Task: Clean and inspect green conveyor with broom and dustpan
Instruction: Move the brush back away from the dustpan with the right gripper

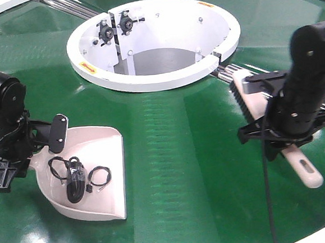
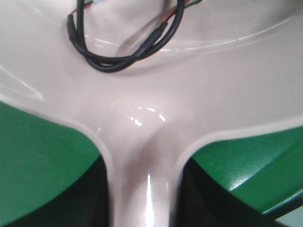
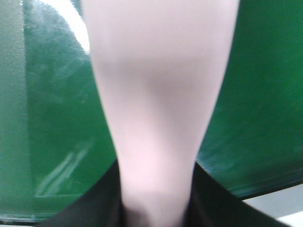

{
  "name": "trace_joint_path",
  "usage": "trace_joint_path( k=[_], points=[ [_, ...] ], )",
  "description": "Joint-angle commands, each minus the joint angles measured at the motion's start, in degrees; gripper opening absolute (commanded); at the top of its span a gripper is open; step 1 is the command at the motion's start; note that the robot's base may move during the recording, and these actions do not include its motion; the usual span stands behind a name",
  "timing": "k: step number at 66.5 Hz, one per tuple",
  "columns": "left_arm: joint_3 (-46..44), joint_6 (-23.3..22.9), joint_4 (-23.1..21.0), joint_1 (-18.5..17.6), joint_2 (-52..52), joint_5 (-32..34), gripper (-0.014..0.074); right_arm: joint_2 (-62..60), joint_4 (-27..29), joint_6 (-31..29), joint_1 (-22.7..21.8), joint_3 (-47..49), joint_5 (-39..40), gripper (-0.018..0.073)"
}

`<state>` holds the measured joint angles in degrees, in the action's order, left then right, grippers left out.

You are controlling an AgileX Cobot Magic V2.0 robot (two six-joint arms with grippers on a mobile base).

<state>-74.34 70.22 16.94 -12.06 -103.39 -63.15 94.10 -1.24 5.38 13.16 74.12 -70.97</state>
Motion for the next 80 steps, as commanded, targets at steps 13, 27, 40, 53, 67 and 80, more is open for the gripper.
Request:
trace_joint_path(
  k=[13, 27, 40, 53, 67, 80],
  points=[
    [-1.5, 1.1, -0.3, -0.7, 2.2, -0.8, -0.0006, -3.9, 0.2, -2.9, -0.4, 1.3, 2.2, -0.0001],
    [-1.5, 1.1, -0.3, -0.7, 2.2, -0.8, -0.0006, -3.9, 0.2, -2.6, -0.4, 1.3, 1.8, -0.0001],
    [-1.5, 1.1, -0.3, -0.7, 2.2, -0.8, -0.0006, -3.9, 0.1, -2.6, -0.4, 1.3, 0.8, -0.0001],
    [-1.5, 1.1, -0.3, -0.7, 2.2, -0.8, -0.0006, -3.9, 0.2, -2.6, -0.4, 1.3, 0.9, -0.0001],
    [-1.5, 1.1, -0.3, -0.7, 2.2, -0.8, -0.0006, -3.9, 0.2, -2.6, -0.4, 1.3, 0.8, -0.0001],
    [-1.5, 1.1, -0.3, -0.7, 2.2, 0.5, -0.0006, -3.9, 0.2, -2.6, -0.4, 1.3, 0.4, -0.0001]
  ],
)
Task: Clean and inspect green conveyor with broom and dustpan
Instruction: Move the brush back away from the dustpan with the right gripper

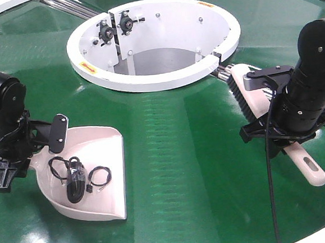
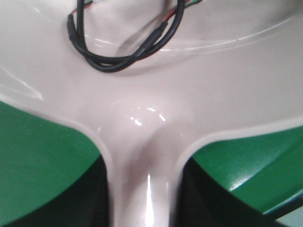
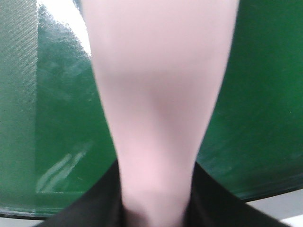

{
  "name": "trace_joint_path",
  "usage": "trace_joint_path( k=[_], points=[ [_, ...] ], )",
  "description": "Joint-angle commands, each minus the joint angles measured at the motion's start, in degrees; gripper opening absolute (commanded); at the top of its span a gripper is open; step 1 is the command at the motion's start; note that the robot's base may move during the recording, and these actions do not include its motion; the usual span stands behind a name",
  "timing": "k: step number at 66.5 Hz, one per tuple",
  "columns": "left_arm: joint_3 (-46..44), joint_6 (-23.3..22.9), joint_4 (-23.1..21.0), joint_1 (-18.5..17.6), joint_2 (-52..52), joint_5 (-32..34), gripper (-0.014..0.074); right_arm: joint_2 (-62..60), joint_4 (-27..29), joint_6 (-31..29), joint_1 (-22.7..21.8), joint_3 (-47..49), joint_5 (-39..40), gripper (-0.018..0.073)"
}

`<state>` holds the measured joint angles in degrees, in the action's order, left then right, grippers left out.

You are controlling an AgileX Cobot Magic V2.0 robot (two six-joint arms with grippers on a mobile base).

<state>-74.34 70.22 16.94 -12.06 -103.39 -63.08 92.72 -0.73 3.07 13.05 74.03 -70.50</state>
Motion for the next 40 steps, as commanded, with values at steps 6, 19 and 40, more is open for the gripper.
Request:
trace_joint_path(
  k=[6, 19, 40],
  points=[
    [-1.5, 1.1, -0.3, -0.7, 2.2, 1.4, -0.0006, -2.5, -0.3, -0.3, -0.3, 1.4, -0.1, -0.0001],
    [-1.5, -1.2, -0.3, -0.7, 2.1, 1.1, -0.0003, -2.5, -0.3, -0.3, -0.3, 1.4, -0.1, -0.0001],
    [-1.5, -1.6, -2.3, -0.7, 2.2, 0.4, 0.0097, -2.5, -0.3, -0.3, -0.3, 1.4, 0.1, -0.0001]
  ],
)
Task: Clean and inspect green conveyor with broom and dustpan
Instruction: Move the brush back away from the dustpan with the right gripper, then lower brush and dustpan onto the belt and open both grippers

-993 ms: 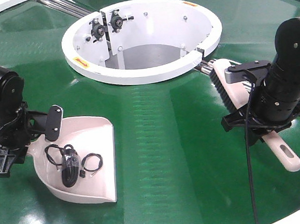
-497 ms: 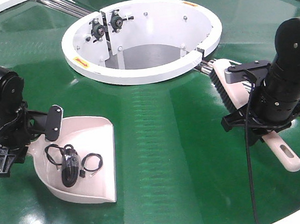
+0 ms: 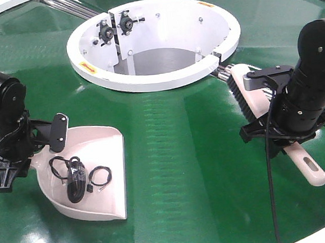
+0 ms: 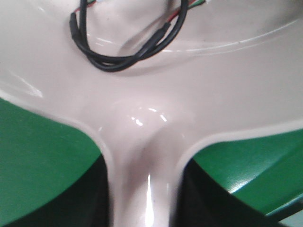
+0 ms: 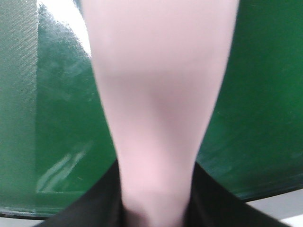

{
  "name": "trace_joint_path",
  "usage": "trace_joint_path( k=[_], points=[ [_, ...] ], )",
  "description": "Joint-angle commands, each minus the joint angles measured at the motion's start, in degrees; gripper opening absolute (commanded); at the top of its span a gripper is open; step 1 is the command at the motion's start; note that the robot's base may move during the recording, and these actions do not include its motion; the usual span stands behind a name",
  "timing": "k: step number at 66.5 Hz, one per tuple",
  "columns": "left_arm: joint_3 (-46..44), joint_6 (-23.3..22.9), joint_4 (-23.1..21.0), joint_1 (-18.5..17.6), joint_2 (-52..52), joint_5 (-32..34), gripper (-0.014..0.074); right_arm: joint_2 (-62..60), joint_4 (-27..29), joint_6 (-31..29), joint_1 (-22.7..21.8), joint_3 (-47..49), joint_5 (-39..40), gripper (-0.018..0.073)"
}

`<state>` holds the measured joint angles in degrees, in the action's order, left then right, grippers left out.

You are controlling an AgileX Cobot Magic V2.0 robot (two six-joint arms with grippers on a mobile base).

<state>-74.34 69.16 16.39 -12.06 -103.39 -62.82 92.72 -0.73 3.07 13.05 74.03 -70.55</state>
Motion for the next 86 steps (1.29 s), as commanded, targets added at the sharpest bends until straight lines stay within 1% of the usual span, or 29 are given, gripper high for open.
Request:
trace_joint_path(
  k=[1, 7, 22, 30, 43, 57, 73, 80, 86],
  points=[
    [-1.5, -0.5, -1.8, -0.7, 2.2, 0.2, 0.0102, -2.5, -0.3, -0.3, -0.3, 1.4, 0.2, -0.0001],
    [-1.5, -0.6, -3.3, -0.7, 2.2, -0.7, 0.0176, -2.5, -0.3, -0.3, -0.3, 1.4, 0.2, -0.0001],
    [-1.5, -0.6, -4.8, -0.7, 2.2, -1.1, 0.0362, -2.5, -0.3, -0.3, -0.3, 1.4, 0.0, -0.0001],
    [-1.5, -0.6, -6.2, -0.7, 2.2, -1.2, 0.0416, -2.5, 0.0, -0.3, -0.3, 1.4, -0.4, -0.0001],
    [-1.5, -0.6, -8.4, -0.7, 2.6, -2.8, 0.0422, -1.8, 1.0, -0.3, -0.3, 1.4, 1.2, -0.0001],
    [-1.5, -0.6, -12.4, -0.7, 5.1, -4.2, 0.0422, 4.8, 1.2, -0.3, -0.3, 1.4, 0.2, -0.0001],
    [-1.5, -0.6, -12.4, -0.7, 9.9, -4.4, 0.0422, 11.8, 0.7, -0.3, -0.3, 1.5, 0.7, 0.0015],
    [-1.5, -0.6, -12.5, -0.7, 11.5, -4.4, 0.0422, 13.9, 1.1, -0.3, -0.3, 1.5, 0.7, 0.0055],
    [-1.5, -0.6, -13.6, -0.7, 12.3, -4.3, 0.0422, 14.5, 1.2, -0.5, -0.3, 1.5, 0.9, 0.0119]
  ],
)
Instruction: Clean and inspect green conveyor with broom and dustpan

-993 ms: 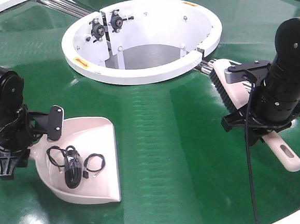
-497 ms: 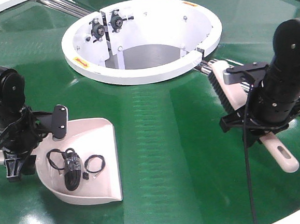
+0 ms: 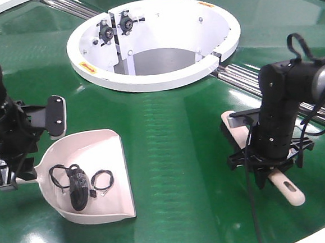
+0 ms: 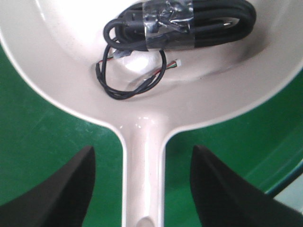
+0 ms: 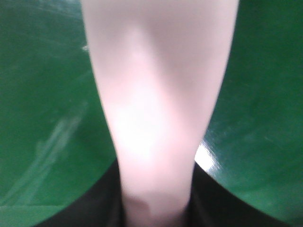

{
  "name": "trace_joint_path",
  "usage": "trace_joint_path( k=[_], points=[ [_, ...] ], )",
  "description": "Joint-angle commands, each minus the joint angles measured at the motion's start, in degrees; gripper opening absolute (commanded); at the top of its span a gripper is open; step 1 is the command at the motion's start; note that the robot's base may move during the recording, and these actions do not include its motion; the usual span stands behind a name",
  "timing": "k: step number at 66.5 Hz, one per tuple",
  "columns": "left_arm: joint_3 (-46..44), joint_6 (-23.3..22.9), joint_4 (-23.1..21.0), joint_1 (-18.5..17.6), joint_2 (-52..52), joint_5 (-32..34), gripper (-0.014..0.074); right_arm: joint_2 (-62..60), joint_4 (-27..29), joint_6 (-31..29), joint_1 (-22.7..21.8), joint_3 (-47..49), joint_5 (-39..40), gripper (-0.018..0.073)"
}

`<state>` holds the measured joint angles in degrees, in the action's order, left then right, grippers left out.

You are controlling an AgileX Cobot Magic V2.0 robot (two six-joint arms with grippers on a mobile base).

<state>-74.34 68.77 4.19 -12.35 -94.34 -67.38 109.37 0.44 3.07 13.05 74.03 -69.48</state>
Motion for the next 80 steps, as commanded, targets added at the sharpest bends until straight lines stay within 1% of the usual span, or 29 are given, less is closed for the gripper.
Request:
trace_joint_path(
  k=[1, 9, 11, 17, 20, 27, 39, 46, 51, 53, 57, 60, 67, 70, 72, 75, 77, 80],
  points=[
    [-1.5, -0.2, -1.6, -0.4, 3.3, 0.3, 0.0422, -2.1, 0.0, -0.5, -0.3, 1.5, -0.2, 0.0133],
    [-1.5, -0.2, -3.8, -0.4, 3.5, 0.4, 0.0422, -2.1, 0.0, -1.1, -0.3, 1.9, 0.3, 0.0273],
    [-1.5, -0.2, -5.0, -0.4, 3.5, 0.4, 0.0422, -2.2, 0.0, -1.0, -0.3, 2.2, 0.3, 0.0321],
    [-1.5, -0.2, -8.8, -0.4, 3.5, 0.1, 0.0422, -2.5, -0.1, -0.4, -0.3, 3.0, 0.3, 0.0426],
    [-1.5, -0.6, -11.6, -0.4, 3.5, -0.4, 0.0422, -3.0, -0.1, -0.7, -0.3, 3.2, 0.5, 0.0467],
    [-1.5, -2.2, -15.5, -0.4, 3.5, -1.3, 0.0422, -4.8, -0.4, -1.6, -0.3, 3.2, 1.7, 0.0531],
    [-1.5, -3.2, -20.7, -0.4, 3.5, -1.6, 0.0422, -9.3, -0.4, -2.0, -0.3, 3.1, 3.8, 0.0545],
    [-1.5, -6.5, -26.4, -0.4, 3.8, -3.2, 0.0422, -13.0, -0.4, -1.5, -0.3, 3.0, 5.1, 0.0545],
    [-1.5, -9.5, -28.3, -0.4, 4.7, -3.2, 0.0422, -16.2, -0.8, -1.6, -0.3, 3.0, 6.3, 0.0545],
    [-1.5, -11.6, -28.5, -0.4, 5.2, -3.0, 0.0422, -17.6, -1.0, -1.6, -0.3, 3.0, 7.0, 0.0545],
    [-1.5, -14.0, -28.5, -0.4, 6.8, -2.1, 0.0422, -20.9, -1.9, -1.6, -0.3, 3.0, 8.9, 0.0545],
    [-1.5, -15.6, -28.5, -0.4, 7.8, -0.8, 0.0422, -22.8, -2.2, -1.6, -0.3, 3.0, 10.4, 0.0545],
    [-1.5, -17.6, -28.5, -0.4, 11.5, 1.3, 0.0422, -28.4, -2.0, -1.6, -0.3, 3.0, 13.9, 0.0545],
    [-1.5, -19.8, -28.4, -0.4, 13.3, 2.2, 0.0422, -30.6, -1.7, -1.6, -0.3, 3.0, 15.5, 0.0543],
    [-1.5, -20.6, -28.1, -0.4, 14.6, 2.4, 0.0422, -32.1, -1.5, -1.6, -0.3, 3.0, 16.0, 0.0542],
    [-1.5, -23.8, -26.5, -0.4, 16.6, 2.6, 0.0422, -34.3, -1.5, -1.6, -0.3, 3.0, 17.1, 0.0542],
    [-1.5, -24.7, -25.2, -0.4, 18.1, 2.7, 0.042, -35.8, -1.5, -1.6, -0.3, 3.0, 17.5, 0.054],
    [-1.5, -28.0, -23.8, -0.4, 19.9, 3.1, 0.0412, -37.9, -1.5, -1.8, -0.3, 2.9, 18.7, 0.0538]
  ],
)
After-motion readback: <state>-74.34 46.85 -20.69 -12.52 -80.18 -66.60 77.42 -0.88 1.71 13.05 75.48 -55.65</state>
